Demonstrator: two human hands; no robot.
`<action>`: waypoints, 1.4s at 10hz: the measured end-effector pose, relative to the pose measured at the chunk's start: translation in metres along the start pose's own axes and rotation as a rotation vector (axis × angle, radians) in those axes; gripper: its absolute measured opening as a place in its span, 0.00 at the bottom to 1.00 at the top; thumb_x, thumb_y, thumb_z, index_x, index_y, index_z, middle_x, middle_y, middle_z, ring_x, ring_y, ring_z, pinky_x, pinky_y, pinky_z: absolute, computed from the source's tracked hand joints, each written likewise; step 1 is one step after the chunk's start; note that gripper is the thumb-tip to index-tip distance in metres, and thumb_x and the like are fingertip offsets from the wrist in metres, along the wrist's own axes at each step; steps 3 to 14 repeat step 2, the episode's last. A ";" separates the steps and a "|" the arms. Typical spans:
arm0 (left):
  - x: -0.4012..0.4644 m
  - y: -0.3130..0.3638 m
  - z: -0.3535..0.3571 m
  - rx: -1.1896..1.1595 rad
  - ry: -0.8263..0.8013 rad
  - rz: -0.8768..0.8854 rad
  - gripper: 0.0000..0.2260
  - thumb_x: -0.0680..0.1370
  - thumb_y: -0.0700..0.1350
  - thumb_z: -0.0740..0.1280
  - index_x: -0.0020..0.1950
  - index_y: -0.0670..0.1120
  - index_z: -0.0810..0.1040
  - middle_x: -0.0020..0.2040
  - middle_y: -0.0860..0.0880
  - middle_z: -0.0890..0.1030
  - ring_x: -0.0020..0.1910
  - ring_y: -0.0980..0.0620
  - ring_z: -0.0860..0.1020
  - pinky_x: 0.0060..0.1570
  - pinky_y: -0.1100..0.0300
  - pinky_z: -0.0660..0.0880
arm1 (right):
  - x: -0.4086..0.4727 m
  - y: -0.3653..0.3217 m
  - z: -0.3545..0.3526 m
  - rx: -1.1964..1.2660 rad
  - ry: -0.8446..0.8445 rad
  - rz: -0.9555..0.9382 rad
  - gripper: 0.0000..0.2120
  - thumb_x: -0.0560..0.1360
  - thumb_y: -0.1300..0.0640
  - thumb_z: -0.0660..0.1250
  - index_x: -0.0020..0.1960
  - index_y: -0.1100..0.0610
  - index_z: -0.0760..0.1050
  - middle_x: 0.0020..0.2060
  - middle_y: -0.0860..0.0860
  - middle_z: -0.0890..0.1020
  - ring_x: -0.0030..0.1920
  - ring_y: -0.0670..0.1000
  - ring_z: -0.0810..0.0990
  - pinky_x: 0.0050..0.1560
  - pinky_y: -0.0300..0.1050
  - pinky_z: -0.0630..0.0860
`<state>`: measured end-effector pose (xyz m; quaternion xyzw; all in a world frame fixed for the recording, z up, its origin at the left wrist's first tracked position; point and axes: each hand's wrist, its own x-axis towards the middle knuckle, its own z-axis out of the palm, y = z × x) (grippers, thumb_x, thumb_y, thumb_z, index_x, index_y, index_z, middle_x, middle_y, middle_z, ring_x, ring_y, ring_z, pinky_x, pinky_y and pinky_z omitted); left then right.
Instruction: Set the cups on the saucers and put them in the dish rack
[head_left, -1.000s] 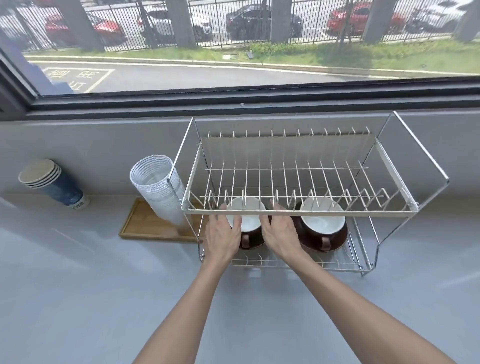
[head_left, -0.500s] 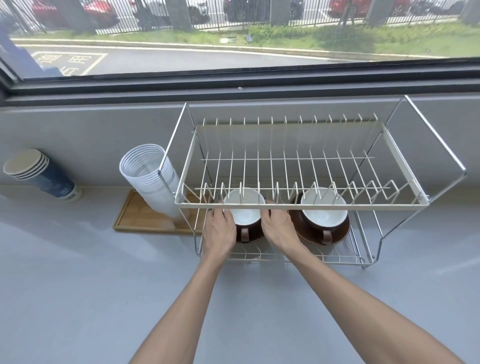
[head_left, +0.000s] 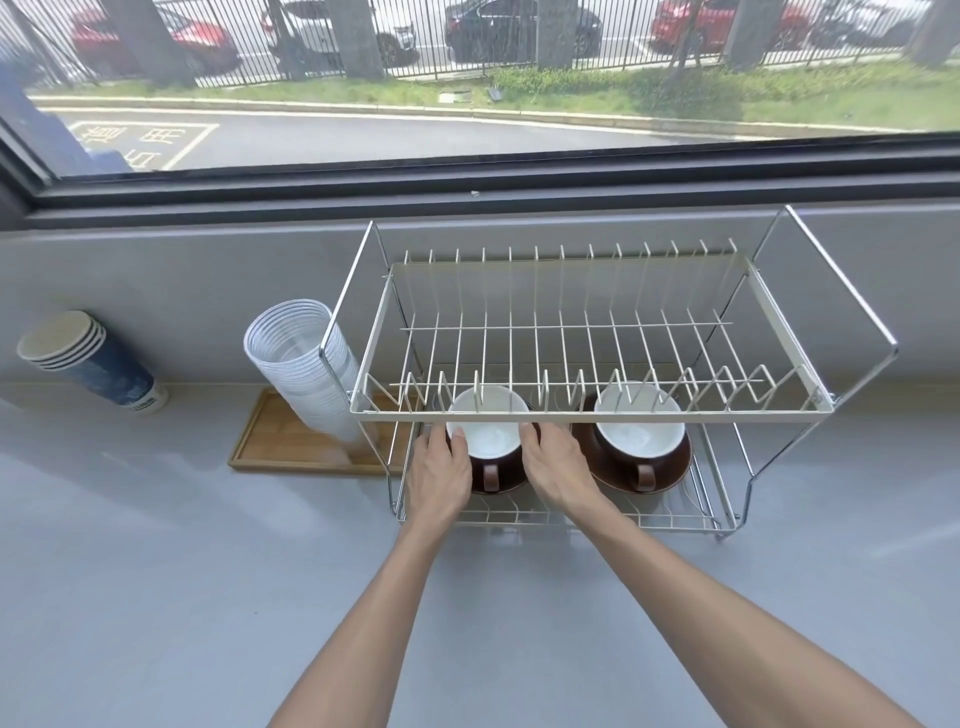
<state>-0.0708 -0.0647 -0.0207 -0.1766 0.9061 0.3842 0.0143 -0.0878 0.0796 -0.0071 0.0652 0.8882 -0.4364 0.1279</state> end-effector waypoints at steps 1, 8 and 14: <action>-0.007 -0.005 -0.006 -0.024 -0.074 0.023 0.19 0.84 0.51 0.53 0.73 0.49 0.69 0.71 0.44 0.75 0.70 0.42 0.71 0.67 0.48 0.69 | -0.007 -0.002 -0.005 -0.078 -0.050 -0.032 0.22 0.82 0.46 0.51 0.68 0.60 0.68 0.66 0.59 0.74 0.66 0.60 0.71 0.66 0.54 0.67; -0.012 -0.012 -0.012 -0.001 -0.144 0.020 0.23 0.84 0.53 0.55 0.79 0.50 0.63 0.75 0.45 0.72 0.74 0.43 0.69 0.72 0.47 0.67 | -0.014 0.001 -0.011 -0.153 -0.075 -0.026 0.25 0.82 0.44 0.51 0.72 0.57 0.65 0.68 0.58 0.73 0.68 0.60 0.70 0.67 0.56 0.68; -0.012 -0.012 -0.012 -0.001 -0.144 0.020 0.23 0.84 0.53 0.55 0.79 0.50 0.63 0.75 0.45 0.72 0.74 0.43 0.69 0.72 0.47 0.67 | -0.014 0.001 -0.011 -0.153 -0.075 -0.026 0.25 0.82 0.44 0.51 0.72 0.57 0.65 0.68 0.58 0.73 0.68 0.60 0.70 0.67 0.56 0.68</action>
